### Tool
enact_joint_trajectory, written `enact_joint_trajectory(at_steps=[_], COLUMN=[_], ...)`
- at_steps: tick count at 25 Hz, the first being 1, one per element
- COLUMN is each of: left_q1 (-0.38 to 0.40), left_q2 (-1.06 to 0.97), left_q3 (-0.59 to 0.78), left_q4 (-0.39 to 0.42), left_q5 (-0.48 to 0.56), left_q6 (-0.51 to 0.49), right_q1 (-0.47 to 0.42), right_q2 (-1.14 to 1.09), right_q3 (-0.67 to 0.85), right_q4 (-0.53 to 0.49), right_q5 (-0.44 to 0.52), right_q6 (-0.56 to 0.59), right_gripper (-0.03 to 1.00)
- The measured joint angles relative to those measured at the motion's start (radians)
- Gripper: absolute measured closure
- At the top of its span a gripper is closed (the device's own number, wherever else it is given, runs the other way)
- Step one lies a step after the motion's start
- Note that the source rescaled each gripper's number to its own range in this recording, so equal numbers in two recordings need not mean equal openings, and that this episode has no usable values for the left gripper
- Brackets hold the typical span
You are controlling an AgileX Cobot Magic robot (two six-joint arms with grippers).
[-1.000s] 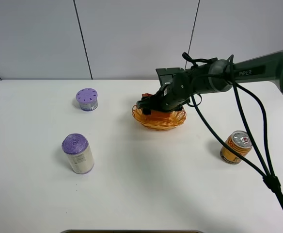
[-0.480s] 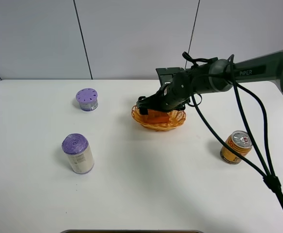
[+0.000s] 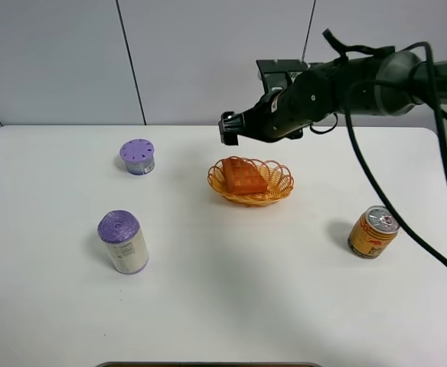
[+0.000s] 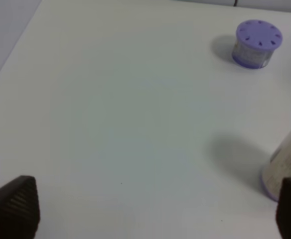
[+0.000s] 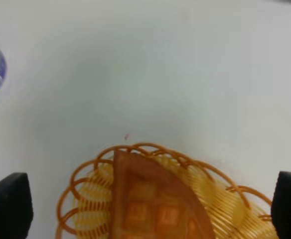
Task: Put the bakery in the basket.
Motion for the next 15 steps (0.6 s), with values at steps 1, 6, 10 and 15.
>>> enact_joint_trajectory(at_steps=[1,6,10,15], left_q1=[0.000,0.000,0.000,0.000], left_q2=[0.000,0.000,0.000,0.000], left_q3=[0.000,0.000,0.000,0.000], left_q4=[0.000,0.000,0.000,0.000], left_q5=[0.000,0.000,0.000,0.000], left_q6=[0.000,0.000,0.000,0.000], right_q1=[0.000,0.001,0.002,0.003], right_q2=[-0.045,-0.183,-0.311,-0.460], right_q3=[0.000,0.000,0.000,0.000], right_q4=[-0.009,-0.059,-0.087,-0.097], right_q5=[0.024,0.082,0.107,0.193], right_q6=[0.000,0.000,0.000,-0.010], right_gripper=[-0.03,-0.03,-0.03,-0.03])
